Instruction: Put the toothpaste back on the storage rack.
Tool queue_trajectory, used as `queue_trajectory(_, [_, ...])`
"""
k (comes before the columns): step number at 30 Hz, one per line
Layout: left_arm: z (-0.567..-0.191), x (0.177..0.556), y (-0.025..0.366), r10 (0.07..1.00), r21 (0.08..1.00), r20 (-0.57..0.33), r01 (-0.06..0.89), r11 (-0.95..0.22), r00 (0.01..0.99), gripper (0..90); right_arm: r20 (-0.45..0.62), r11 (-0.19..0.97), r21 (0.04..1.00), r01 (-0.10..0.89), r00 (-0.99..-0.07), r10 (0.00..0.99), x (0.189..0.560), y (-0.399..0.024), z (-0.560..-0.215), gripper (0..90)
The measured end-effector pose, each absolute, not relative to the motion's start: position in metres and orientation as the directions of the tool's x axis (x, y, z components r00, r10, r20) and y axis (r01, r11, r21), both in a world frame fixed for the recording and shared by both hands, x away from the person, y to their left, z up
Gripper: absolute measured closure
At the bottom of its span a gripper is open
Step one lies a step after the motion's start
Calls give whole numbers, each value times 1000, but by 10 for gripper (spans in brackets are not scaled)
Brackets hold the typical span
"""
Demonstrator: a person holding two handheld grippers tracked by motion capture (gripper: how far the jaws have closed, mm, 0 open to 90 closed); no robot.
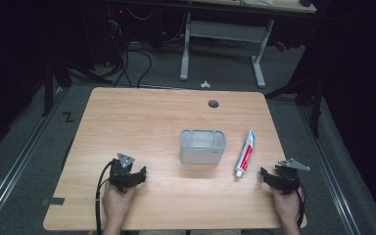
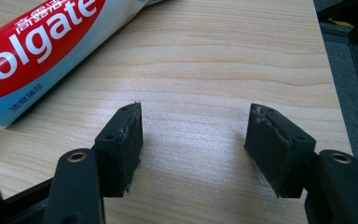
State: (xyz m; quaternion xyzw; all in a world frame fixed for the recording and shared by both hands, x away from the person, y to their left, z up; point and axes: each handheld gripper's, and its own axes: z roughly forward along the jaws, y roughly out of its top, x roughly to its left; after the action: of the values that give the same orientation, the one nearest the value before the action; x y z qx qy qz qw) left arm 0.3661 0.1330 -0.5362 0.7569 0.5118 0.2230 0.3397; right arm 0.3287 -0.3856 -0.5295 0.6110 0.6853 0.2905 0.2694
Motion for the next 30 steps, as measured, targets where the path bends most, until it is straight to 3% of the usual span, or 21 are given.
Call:
queue_trajectory(16, [-536, 366, 133, 926, 743, -11, 623, -245, 378, 278, -13, 86, 726, 682, -112, 994, 329, -385, -529, 356])
queue_trajectory(21, [-536, 366, 133, 925, 742, -11, 623, -246, 379, 278, -13, 83, 726, 683, -107, 994, 327, -386, -528, 445])
queue_trajectory(30, [-536, 366, 133, 925, 742, -11, 623, -247, 380, 278, 7, 71, 736, 674, -113, 994, 315, -382, -522, 458])
